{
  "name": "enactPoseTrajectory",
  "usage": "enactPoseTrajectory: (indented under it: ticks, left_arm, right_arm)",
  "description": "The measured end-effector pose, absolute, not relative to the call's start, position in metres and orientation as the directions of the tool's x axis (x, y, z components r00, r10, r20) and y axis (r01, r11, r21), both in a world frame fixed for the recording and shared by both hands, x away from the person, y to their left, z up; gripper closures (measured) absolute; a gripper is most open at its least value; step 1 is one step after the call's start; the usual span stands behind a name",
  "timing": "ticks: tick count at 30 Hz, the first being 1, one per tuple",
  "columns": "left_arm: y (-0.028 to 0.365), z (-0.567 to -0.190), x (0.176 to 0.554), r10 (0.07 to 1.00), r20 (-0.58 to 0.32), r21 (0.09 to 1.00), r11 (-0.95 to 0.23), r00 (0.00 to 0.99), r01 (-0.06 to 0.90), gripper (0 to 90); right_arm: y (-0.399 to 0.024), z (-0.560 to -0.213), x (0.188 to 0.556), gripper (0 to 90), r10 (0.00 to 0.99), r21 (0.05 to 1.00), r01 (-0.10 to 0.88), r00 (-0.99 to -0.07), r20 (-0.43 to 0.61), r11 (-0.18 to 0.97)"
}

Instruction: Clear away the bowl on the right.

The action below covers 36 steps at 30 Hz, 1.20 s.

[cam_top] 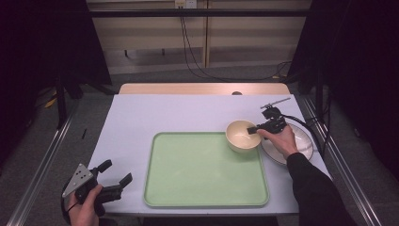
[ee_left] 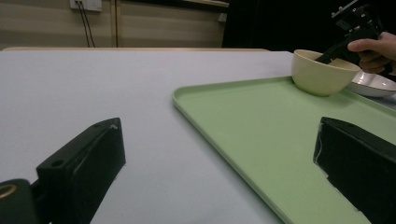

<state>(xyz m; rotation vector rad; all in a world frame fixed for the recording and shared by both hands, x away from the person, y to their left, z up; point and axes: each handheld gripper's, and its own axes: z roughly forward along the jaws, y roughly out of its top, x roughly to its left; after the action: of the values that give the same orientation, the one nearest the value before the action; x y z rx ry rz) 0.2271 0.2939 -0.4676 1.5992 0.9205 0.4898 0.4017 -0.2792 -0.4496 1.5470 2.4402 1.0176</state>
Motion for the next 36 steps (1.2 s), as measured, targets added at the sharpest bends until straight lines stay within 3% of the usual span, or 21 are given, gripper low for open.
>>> enactPoseTrajectory:
  ticks: [1,2,7,10,11,12,13,14,15,16,18,28,36]
  left_arm:
    - [0.294,-0.468,0.227,0.78,-0.168,0.955,-0.023,0.603,0.295,2.2]
    - [0.294,-0.468,0.227,0.78,-0.168,0.955,-0.023,0.603,0.295,2.1]
    - [0.294,-0.468,0.227,0.777,-0.172,0.954,-0.022,0.606,0.299,2.1]
    - [0.294,-0.468,0.227,0.78,-0.169,0.955,-0.023,0.602,0.297,2.2]
    - [0.294,-0.468,0.227,0.777,-0.169,0.955,-0.024,0.607,0.297,2.1]
    - [0.294,-0.468,0.227,0.777,-0.169,0.955,-0.024,0.607,0.297,2.1]
    - [0.294,-0.468,0.227,0.781,-0.167,0.955,-0.025,0.602,0.297,2.1]
    - [0.294,-0.468,0.227,0.781,-0.167,0.955,-0.025,0.602,0.297,2.2]
    - [0.295,-0.468,0.227,0.781,-0.164,0.955,-0.028,0.603,0.296,2.1]
    - [0.295,-0.468,0.227,0.781,-0.164,0.955,-0.028,0.603,0.296,2.1]
    - [0.295,-0.468,0.227,0.779,-0.166,0.955,-0.027,0.604,0.297,2.2]
    - [0.294,-0.468,0.227,0.781,-0.17,0.955,-0.02,0.601,0.296,2.1]
    - [0.295,-0.468,0.228,0.782,-0.169,0.955,-0.022,0.6,0.297,2.1]
  right_arm:
    - [-0.279,-0.45,0.402,67.8,0.821,0.578,0.767,-0.503,0.271,0.279]
    - [-0.279,-0.451,0.402,60.2,0.809,0.599,0.748,-0.523,0.267,0.286]
    - [-0.279,-0.449,0.401,49.3,0.805,0.626,0.73,-0.53,0.266,0.273]
    - [-0.278,-0.449,0.402,40.5,0.813,0.622,0.739,-0.515,0.273,0.259]
    - [-0.278,-0.45,0.402,33.3,0.806,0.636,0.724,-0.529,0.264,0.267]
    - [-0.278,-0.45,0.402,33.3,0.806,0.636,0.724,-0.529,0.264,0.267]
    - [-0.277,-0.451,0.402,26.6,0.809,0.64,0.721,-0.527,0.26,0.264]
    - [-0.277,-0.451,0.402,26.6,0.809,0.64,0.721,-0.527,0.26,0.264]
    - [-0.277,-0.451,0.402,16.4,0.814,0.649,0.715,-0.524,0.251,0.26]
    - [-0.277,-0.451,0.402,16.4,0.814,0.649,0.715,-0.524,0.251,0.26]
    - [-0.278,-0.451,0.403,1.5,0.815,0.659,0.707,-0.524,0.246,0.255]
    - [-0.281,-0.444,0.399,2.8,0.805,0.729,0.655,-0.534,0.259,0.199]
    - [-0.283,-0.441,0.39,2.9,0.852,0.779,0.601,-0.49,0.183,0.178]
